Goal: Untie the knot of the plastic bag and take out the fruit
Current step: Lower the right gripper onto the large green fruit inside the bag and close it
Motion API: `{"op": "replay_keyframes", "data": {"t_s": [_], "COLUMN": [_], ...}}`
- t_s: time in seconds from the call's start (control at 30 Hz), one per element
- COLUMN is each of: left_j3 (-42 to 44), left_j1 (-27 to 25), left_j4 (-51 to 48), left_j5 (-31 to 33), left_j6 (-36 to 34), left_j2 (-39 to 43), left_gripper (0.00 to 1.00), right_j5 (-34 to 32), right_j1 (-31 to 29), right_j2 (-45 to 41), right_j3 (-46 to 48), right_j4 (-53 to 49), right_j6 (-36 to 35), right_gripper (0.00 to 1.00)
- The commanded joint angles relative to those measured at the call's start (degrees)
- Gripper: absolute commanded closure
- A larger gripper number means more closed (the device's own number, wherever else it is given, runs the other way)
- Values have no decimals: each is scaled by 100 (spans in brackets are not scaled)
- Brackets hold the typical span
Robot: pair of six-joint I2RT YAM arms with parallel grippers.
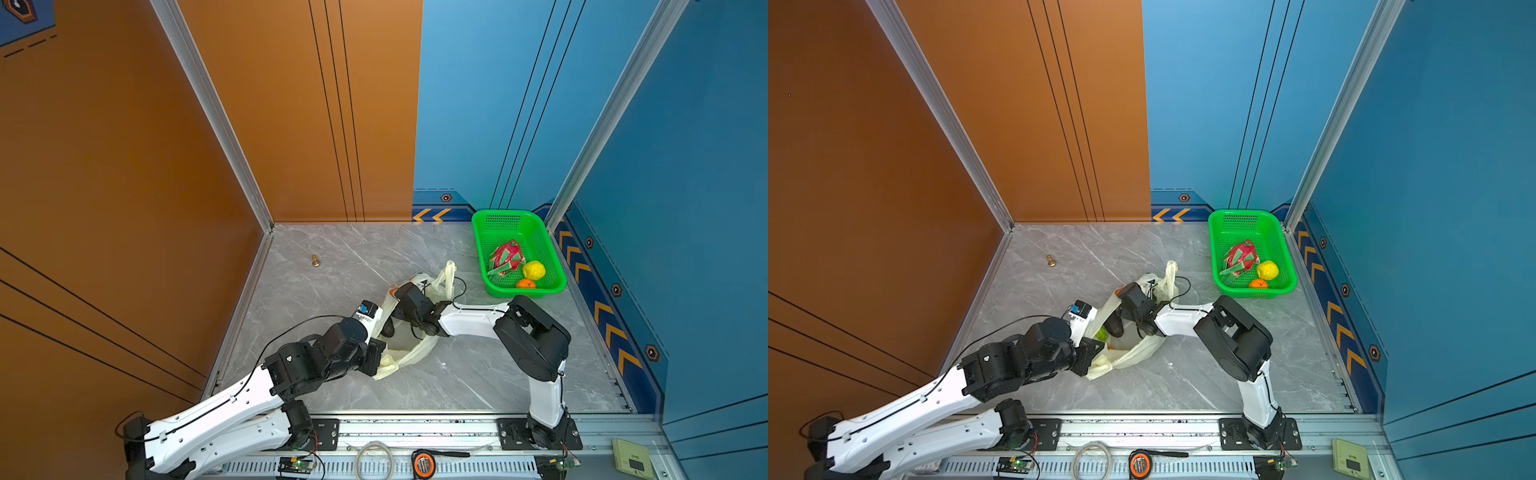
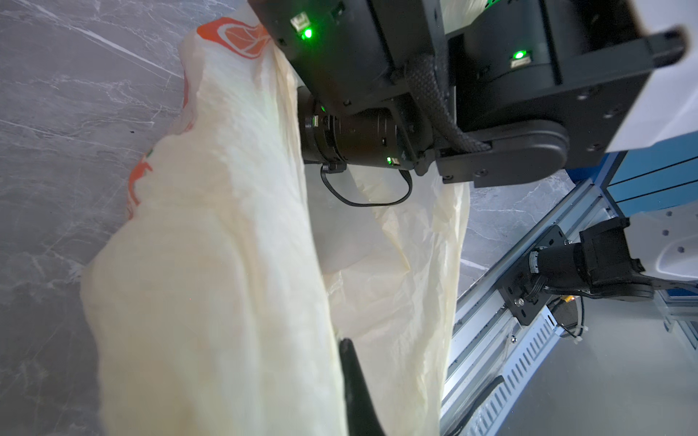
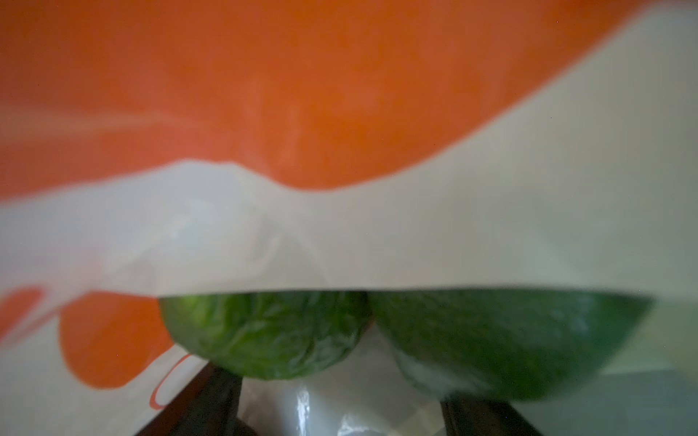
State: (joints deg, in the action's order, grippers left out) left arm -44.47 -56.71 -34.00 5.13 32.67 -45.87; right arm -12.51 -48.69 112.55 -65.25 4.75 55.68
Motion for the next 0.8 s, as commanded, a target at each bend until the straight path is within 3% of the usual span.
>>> {"op": "replay_keyframes", "data": {"t_s": [0.0, 0.13, 0.3, 0.43, 0.77], "left_j3": [26, 43, 26, 8, -35], "left_j1": [-80, -104, -121, -148, -251], "left_j4": [16, 17, -3, 3, 4], "left_j5": [-89, -80, -55, -14, 189], "left_j6": [59, 95, 103, 103, 131], "left_j2": [113, 142, 140, 115, 8], "left_gripper": [100, 100, 100, 100, 100], "right_j5": [-100, -160, -207, -153, 165], "right_j1": [59, 61, 108, 112, -15], "right_j2": [141, 123, 132, 56, -902], "right_j3": [-67, -40, -122, -91, 484], "right_j4": [-112, -56, -53, -73, -296], "right_j6": [-30, -55, -116, -206, -399], "right_gripper": [13, 21, 42, 52, 59]}}
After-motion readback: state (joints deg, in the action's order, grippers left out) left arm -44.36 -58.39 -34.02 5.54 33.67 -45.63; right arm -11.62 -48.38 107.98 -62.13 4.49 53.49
